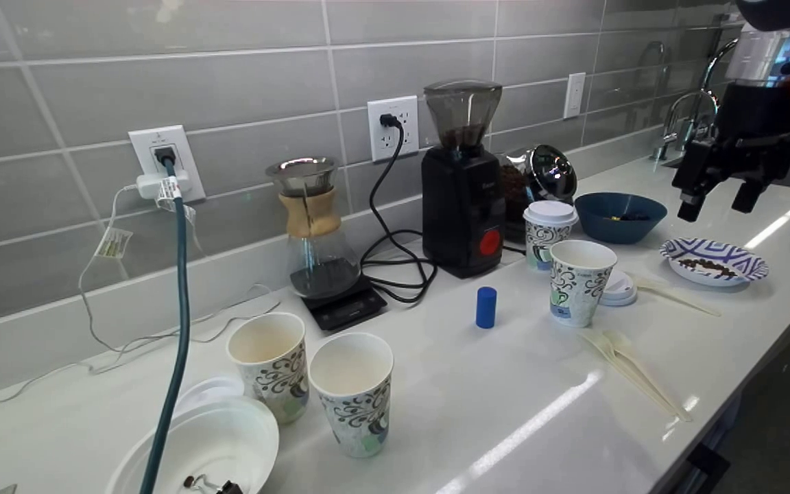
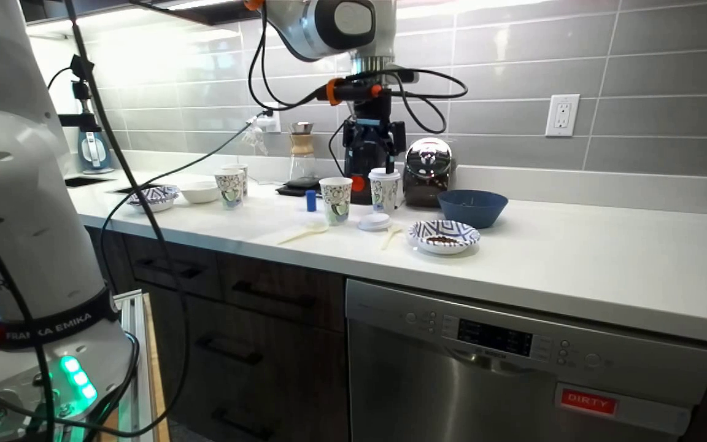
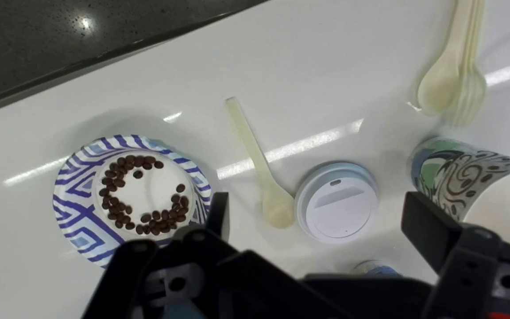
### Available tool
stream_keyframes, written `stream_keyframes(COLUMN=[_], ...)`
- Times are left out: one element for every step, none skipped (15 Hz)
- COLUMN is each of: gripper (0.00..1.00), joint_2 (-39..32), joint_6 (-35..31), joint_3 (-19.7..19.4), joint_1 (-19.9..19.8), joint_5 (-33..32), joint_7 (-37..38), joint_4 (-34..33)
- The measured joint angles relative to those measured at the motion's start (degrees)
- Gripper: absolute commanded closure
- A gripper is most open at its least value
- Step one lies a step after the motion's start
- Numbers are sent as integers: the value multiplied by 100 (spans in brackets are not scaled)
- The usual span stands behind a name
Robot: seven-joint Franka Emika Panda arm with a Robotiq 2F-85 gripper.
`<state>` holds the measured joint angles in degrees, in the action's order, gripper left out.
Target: Put the cup upright
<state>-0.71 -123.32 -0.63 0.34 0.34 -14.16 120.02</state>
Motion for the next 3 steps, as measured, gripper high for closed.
stream_keyframes(gripper=[0, 0, 0], joint_2=[-3, -3, -3], joint_6=[-89, -153, -194], joint_3=[28, 49, 61], joint_1=[9, 15, 18], joint_5=[-58, -76, -87], joint_7=[-143, -247, -304], joint_4=[21, 41, 60])
